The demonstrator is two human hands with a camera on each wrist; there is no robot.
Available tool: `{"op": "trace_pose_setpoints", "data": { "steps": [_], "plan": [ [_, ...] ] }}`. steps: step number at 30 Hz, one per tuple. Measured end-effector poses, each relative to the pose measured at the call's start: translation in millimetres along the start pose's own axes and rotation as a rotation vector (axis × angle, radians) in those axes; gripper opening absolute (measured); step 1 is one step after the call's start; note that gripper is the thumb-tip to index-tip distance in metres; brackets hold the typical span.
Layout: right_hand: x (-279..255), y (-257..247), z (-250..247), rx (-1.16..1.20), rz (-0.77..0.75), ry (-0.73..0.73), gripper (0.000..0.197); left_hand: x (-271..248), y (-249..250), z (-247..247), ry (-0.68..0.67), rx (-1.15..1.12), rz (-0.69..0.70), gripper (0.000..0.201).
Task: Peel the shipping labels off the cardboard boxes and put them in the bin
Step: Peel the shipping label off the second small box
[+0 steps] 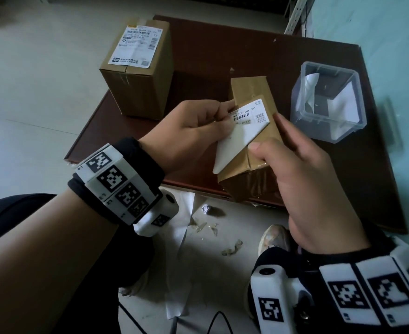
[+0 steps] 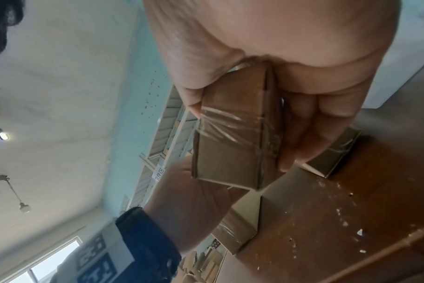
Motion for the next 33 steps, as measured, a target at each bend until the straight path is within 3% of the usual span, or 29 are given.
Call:
{"op": "trace_pose_setpoints", "data": {
  "steps": [9, 14, 21, 33],
  "plan": [
    [-8, 0, 1, -0.142, -0.058, 0.089, 0.072, 1, 1, 5, 0.053, -0.041, -0.05, 0.016],
    [-7, 11, 2, -0.067, -0.081, 0.126, 0.058, -5, 5, 6, 0.049, 0.196, 0.044, 0.022],
    [-1, 17, 11, -0.094, -0.169, 0.113, 0.05, -4, 7, 0, 0.036, 0.343, 0.091, 0.025],
    [9, 21, 4, -0.178, -0.234, 0.104, 0.042, -2, -1, 0, -0.036, 0.369, 0.073, 0.032]
  ]
}}
Point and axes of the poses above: each hand's wrist, its own x-axis towards the middle knuckle, its own z-axis out of the palm, y = z × x, the point moved 3 cm from there along x, towards the middle knuckle, and after that the axes turned 4 degrees about z, right-handed, at the moved point
